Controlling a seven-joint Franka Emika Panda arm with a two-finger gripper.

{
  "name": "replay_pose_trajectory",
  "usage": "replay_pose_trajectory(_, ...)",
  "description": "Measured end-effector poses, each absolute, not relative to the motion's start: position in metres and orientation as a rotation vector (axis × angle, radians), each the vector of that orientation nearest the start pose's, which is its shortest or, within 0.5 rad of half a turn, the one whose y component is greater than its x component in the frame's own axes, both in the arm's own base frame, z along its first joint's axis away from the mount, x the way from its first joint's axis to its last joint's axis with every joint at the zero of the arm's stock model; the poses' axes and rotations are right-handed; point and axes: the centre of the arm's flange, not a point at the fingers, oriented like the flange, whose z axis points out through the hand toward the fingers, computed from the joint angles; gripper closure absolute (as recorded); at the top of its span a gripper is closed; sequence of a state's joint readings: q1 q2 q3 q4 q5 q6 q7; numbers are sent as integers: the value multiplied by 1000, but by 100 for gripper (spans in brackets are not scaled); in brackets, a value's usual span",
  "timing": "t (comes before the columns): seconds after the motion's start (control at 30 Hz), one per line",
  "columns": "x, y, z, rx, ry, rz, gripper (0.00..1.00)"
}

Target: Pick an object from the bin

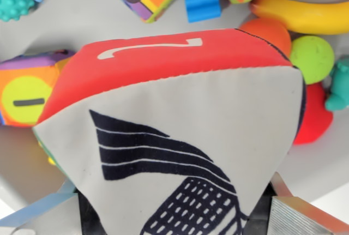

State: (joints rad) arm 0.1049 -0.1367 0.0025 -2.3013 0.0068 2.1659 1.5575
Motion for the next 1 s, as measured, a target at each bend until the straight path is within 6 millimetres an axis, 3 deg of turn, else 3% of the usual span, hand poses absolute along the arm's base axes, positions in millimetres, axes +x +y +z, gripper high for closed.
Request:
replay_pose_trajectory(0.57,489,53,451,-2345,2084,5,100)
replay_pose_trajectory(1.0,489,53,462,-2345,2084,6,100)
